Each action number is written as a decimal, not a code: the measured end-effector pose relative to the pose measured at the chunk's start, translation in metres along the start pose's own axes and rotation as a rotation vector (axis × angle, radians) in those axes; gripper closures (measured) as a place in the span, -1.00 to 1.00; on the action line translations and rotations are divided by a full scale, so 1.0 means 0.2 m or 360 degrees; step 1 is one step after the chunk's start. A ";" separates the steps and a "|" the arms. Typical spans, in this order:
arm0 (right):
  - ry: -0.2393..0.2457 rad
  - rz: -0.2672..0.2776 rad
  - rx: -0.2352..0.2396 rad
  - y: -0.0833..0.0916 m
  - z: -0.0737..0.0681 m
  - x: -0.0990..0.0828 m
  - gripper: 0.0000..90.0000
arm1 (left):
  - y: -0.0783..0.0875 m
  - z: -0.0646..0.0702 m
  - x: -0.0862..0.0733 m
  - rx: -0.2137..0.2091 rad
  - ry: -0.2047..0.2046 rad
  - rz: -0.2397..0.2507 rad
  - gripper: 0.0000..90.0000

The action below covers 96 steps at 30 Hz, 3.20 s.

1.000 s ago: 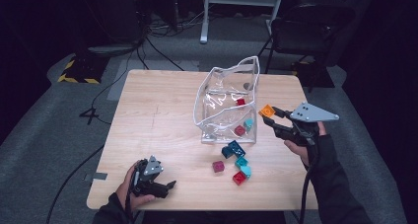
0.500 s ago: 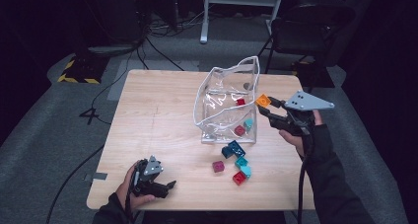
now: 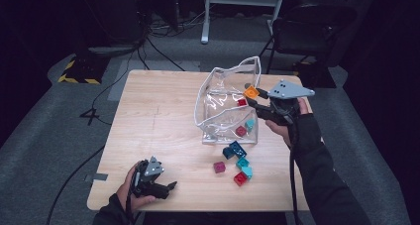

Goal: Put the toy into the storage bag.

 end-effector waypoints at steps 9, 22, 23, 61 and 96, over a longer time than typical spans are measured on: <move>-0.0031 -0.0036 -0.0024 -0.11 0.00 0.03 0.32 | 0.00 0.00 0.00 -0.0003 -0.0002 0.0002 -0.76; -0.0122 -0.0140 -0.0097 -0.28 0.06 0.01 0.31 | 0.00 0.00 0.00 -0.0002 -0.0001 0.0004 -0.76; -0.0125 -0.0144 -0.0097 -0.29 0.06 0.01 0.31 | 0.00 0.00 0.00 -0.0001 -0.0006 0.0001 -0.76; -0.0171 -0.0042 0.0000 0.00 0.04 -0.10 -0.22 | 0.00 0.00 0.00 0.0002 -0.0007 0.0002 -0.76; -0.0128 -0.0399 0.0310 0.13 -0.09 -1.02 -0.15 | 0.00 0.00 0.00 0.0003 -0.0004 0.0003 -0.76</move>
Point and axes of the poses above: each handheld gripper's, and its own axes: y roughly backward along the jaws, x roughly out of its top, z roughly to its right, the point moved 3 cm from there along -y, roughly forward along the jaws, and after that the axes turned 14 degrees about -y, right-handed, at the moved point
